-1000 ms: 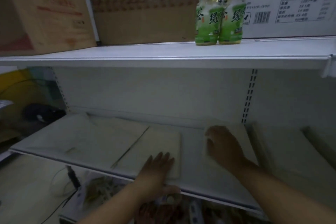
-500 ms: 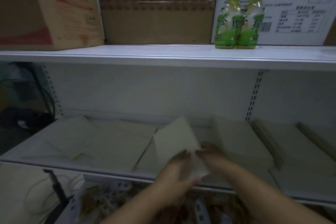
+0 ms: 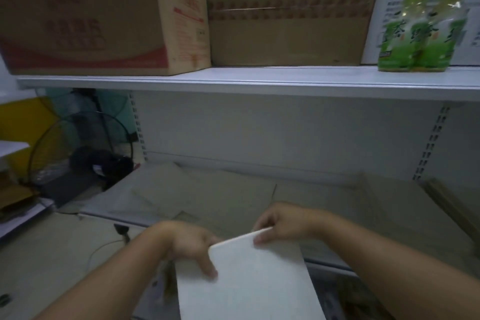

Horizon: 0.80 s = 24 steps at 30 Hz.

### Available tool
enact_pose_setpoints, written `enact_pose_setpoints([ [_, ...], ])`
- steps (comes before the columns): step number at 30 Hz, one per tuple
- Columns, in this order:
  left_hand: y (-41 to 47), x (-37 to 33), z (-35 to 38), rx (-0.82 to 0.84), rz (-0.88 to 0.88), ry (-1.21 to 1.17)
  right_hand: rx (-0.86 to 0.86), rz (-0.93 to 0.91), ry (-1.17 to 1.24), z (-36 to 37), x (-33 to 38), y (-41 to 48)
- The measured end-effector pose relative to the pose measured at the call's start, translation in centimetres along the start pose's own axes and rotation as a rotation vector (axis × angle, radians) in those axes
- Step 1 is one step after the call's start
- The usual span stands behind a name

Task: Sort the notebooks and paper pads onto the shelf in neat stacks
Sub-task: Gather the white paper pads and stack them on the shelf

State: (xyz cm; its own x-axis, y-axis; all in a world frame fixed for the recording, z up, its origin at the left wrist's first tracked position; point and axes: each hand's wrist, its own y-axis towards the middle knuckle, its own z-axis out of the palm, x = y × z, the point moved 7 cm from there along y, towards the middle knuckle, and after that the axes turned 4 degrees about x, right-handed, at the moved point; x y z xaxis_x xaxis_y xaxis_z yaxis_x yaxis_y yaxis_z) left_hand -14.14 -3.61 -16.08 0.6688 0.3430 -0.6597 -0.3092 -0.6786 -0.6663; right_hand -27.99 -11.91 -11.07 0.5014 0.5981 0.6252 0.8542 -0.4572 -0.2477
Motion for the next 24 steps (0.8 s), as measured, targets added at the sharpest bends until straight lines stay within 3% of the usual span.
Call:
enact_pose_setpoints([
  [3,-2.2,4.3,-2.3,-0.228,0.071,-0.355,-0.376,0.062,0.243,-2.6,-1.2,2.9],
  [5,-3.7,7.1,-4.3,-0.414,0.124,-0.604,-0.488,0.247,0.116,-3.7,-4.0,4.3],
  [7,-5.0,9.2,-5.5,-0.565,0.166,-0.779,-0.336,0.423,-0.088,-2.5,-7.0,5.8],
  [9,-5.7,10.4,-6.0,-0.676,0.179,-0.868,-0.230,0.488,-0.150,-1.3,-8.6,7.0],
  [15,-7.3,12.6,-6.7,-0.926,0.196,-1.039,-0.252,0.519,-0.188,-3.7,-9.6,9.4],
  [17,-8.0,12.9,-7.4,-0.990,0.211,-1.075,-0.264,0.421,0.075,-4.0,-10.4,10.7],
  [20,-9.3,13.9,-9.0,-1.057,0.220,-1.130,-0.297,0.116,0.760,-4.9,-10.0,12.8],
  [24,-10.7,15.7,-10.3,-1.116,0.168,-1.201,-0.278,-0.074,1.052,-8.5,-8.0,13.8],
])
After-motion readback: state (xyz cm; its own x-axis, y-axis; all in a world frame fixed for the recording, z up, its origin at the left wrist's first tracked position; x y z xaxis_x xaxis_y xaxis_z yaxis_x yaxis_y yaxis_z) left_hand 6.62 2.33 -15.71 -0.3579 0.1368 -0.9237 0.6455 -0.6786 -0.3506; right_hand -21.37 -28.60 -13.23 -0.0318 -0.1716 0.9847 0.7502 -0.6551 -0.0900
